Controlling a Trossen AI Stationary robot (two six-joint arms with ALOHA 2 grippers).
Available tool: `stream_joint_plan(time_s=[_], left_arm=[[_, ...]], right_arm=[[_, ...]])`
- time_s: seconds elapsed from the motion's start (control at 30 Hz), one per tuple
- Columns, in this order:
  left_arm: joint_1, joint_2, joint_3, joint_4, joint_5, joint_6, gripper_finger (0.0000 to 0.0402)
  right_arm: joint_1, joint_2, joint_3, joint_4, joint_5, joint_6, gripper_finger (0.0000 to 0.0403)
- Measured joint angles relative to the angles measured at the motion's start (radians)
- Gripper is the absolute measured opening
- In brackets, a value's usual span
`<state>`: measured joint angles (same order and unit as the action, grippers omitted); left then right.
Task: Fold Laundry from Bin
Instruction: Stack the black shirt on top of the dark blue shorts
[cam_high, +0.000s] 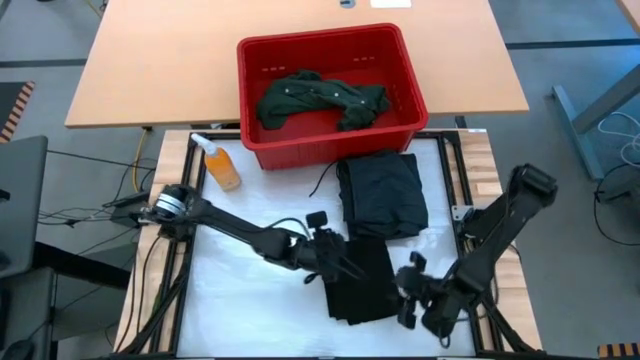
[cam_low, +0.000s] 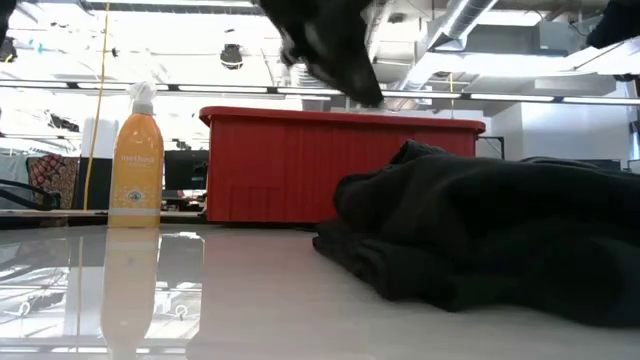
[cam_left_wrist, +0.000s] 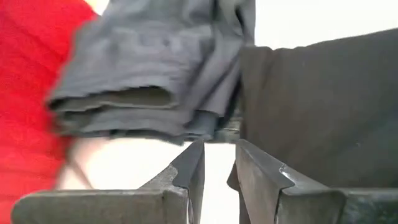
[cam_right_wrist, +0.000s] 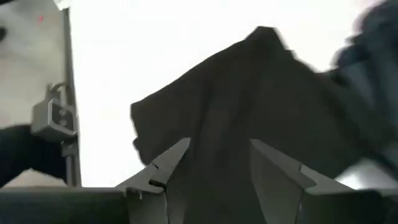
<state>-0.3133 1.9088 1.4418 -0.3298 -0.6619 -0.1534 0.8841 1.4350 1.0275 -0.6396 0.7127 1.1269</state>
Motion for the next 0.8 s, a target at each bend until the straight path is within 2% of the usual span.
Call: stream_joint_plan(time_s=[0.1, 0.17, 0.27, 0.37, 0.47, 0.63, 0.7, 0.8], left_arm=[[-0.024, -0.069, -0.002, -0.073, -0.027, -0.068, 0.0082], [-0.037, -0.107, -0.012, -0.149, -0.010, -0.133, 0.0084], [-0.046, -0.158, -0.046, -0.254, 0.073, -0.261, 0.0099], [-0.046, -0.201, -0.121, -0.242, 0.191, -0.377, 0.0128], [-0.049, -0.232, -0.235, -0.042, 0.337, -0.477, 0.0164], [-0.062, -0.240, -0.420, 0.399, 0.566, -0.656, 0.0218], [-0.062, -0.240, -0.473, 0.499, 0.585, -0.739, 0.0232], [-0.060, -0.238, -0.525, 0.508, 0.546, -0.873, 0.0246]], right_arm=[[-0.007, -0.070, -0.009, -0.098, 0.014, 0.074, 0.0190], [-0.008, -0.109, -0.035, -0.136, 0.021, 0.101, 0.0201], [0.001, -0.154, -0.087, -0.179, 0.028, 0.172, 0.0227], [0.005, -0.198, -0.167, -0.190, 0.041, 0.298, 0.0254], [0.008, -0.228, -0.265, -0.131, 0.045, 0.442, 0.0271], [0.012, -0.243, -0.400, 0.117, 0.039, 0.498, 0.0276], [0.012, -0.243, -0.444, 0.200, 0.023, 0.500, 0.0276], [0.009, -0.243, -0.507, 0.307, 0.010, 0.509, 0.0276]])
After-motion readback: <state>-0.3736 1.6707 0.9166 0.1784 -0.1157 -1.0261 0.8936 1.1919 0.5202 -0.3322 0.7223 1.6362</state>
